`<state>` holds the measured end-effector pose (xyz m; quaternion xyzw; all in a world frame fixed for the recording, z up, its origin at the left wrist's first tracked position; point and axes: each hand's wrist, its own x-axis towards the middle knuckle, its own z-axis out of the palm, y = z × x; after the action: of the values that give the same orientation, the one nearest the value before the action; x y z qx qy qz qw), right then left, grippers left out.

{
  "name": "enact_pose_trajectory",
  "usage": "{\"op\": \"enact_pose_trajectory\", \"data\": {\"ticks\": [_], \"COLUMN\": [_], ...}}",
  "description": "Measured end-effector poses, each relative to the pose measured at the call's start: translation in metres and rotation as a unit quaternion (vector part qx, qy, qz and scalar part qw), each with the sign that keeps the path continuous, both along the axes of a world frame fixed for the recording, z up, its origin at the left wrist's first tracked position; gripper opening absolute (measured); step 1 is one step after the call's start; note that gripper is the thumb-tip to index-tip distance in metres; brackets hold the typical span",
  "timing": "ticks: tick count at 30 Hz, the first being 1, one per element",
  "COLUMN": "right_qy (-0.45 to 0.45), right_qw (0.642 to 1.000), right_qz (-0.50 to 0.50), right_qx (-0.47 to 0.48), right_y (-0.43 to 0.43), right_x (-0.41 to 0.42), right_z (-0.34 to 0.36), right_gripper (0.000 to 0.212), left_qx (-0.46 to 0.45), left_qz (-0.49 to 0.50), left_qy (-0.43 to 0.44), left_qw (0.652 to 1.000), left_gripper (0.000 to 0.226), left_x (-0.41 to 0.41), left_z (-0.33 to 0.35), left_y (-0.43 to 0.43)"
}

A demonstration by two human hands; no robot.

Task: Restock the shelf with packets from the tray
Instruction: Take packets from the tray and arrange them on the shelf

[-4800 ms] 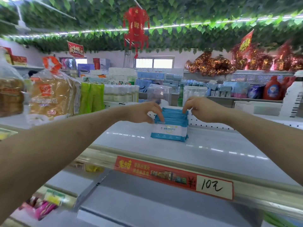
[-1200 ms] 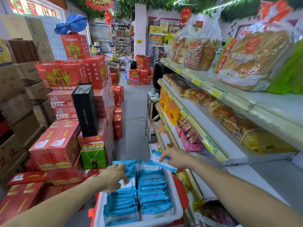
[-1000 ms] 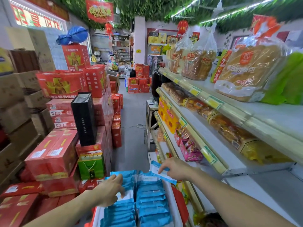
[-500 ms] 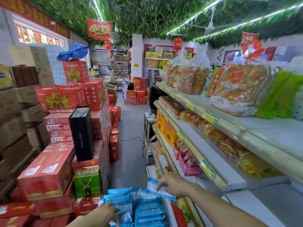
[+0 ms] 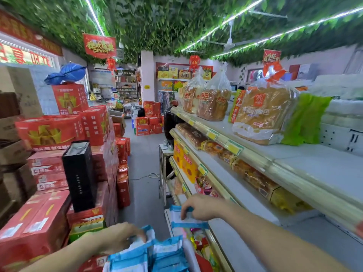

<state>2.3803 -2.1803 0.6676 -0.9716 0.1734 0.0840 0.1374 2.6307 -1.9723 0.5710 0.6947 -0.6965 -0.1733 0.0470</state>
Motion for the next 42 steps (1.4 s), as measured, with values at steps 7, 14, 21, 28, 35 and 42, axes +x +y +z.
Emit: {"op": "enact_pose_trajectory", "data": {"ticks": [7,14,21,28,35,42], "right_qy": [-0.011,-0.048,-0.102,-0.131,-0.145,-0.124], "right_qw": [0.998,0.993,0.981,0.957,0.929,0.900], "right_qz": [0.011,-0.035,-0.132,-0.235,-0.321,-0.399], "right_qx": [-0.067,-0.097,-0.098,-0.107,-0.117,-0.126], "right_y": [-0.007,-0.023,-0.035,-0.022,0.000,0.031], "right_x": [-0.019,-0.056,-0.141,-0.237,-0.344,-0.427], "right_z": [0.096,0.172,0.224,0.250,0.254,0.249], "right_gripper": [0.056,0.050,0.048,0.050,0.050,0.050], "left_qx": [-0.012,-0.060,-0.124,-0.156,-0.156,-0.132], "left_qz": [-0.018,-0.078,-0.141,-0.218,-0.308,-0.373], "left_qy": [-0.029,-0.063,0.001,0.002,0.011,0.023], "left_qw": [0.999,0.993,0.982,0.963,0.938,0.918], "left_gripper": [0.048,0.046,0.043,0.034,0.022,0.037], "left_x": [0.012,-0.006,-0.066,-0.153,-0.245,-0.330], "left_z": [0.113,0.216,0.297,0.338,0.351,0.353], "left_y": [-0.072,-0.129,-0.171,-0.215,-0.256,-0.273]}}
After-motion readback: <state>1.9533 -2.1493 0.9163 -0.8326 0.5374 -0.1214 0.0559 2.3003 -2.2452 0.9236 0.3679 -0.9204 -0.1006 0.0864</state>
